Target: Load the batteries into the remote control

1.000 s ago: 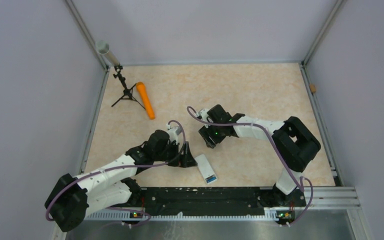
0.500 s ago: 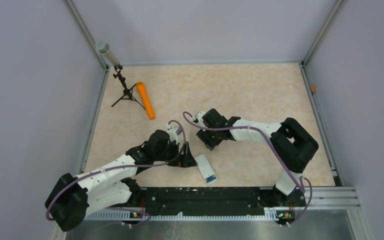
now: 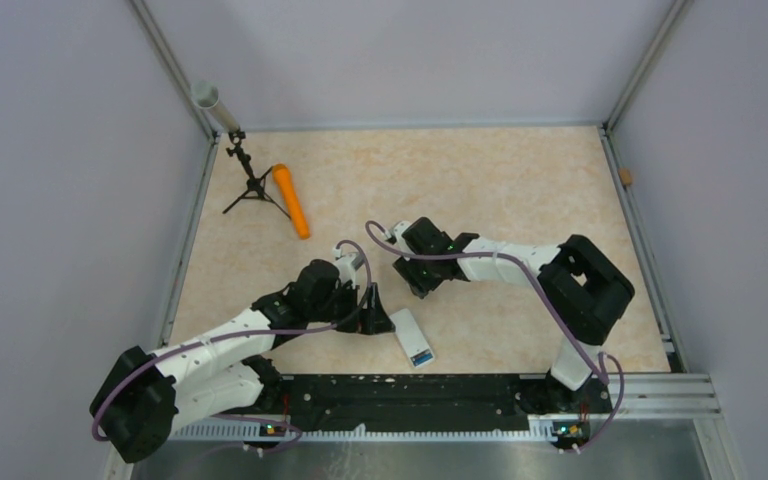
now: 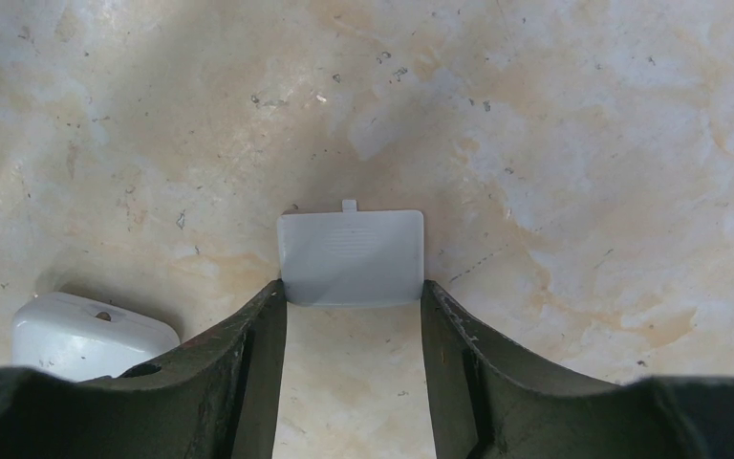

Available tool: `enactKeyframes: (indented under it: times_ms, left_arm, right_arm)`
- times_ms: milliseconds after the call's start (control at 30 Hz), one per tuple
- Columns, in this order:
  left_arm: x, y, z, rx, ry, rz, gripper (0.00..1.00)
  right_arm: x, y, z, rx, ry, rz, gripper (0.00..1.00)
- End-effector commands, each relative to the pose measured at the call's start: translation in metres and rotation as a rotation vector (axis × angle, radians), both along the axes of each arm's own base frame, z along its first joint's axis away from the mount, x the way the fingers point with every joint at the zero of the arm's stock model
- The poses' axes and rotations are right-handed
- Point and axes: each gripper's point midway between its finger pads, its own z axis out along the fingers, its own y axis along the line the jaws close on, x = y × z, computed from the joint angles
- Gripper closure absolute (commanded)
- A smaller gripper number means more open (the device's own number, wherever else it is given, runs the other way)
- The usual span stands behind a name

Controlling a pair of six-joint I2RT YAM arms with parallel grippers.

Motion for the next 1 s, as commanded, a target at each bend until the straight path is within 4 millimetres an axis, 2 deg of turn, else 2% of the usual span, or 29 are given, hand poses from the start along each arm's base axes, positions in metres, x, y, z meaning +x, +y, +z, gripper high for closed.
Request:
enactKeyframes:
  times_ms: [0,200,400,600,767,967]
  left_arm:
    - [0.007,-0.002,0.005,-0.023,-0.028,0.022,0.01]
    - [0.013,-0.001,0.007,-0.02,-0.047,0.047,0.01]
    - [0.031,-0.006,0.014,-0.015,-0.084,0.069,0.01]
    - [0.055,-0.024,0.023,-0.001,-0.118,0.046,0.05]
    - [0.071,-0.045,0.03,-0.049,-0.137,0.019,0.15]
    - [0.073,-0.057,0.01,-0.048,-0.08,-0.022,0.23]
  right_arm:
    - [-0.025,-0.015,-0.011,-0.062,0.091,-0.033,0.76]
    - [-0.028,-0.015,0.022,-0.019,0.068,-0.101,0.8]
    - [-0.054,-0.016,0.045,0.011,0.073,-0.131,0.81]
    - [-0.089,-0.014,0.055,0.033,0.087,-0.139,0.81]
    - [-0.111,-0.018,0.061,0.046,0.093,-0.149,0.81]
    - [-0.134,-0.024,0.064,0.064,0.109,-0.167,0.81]
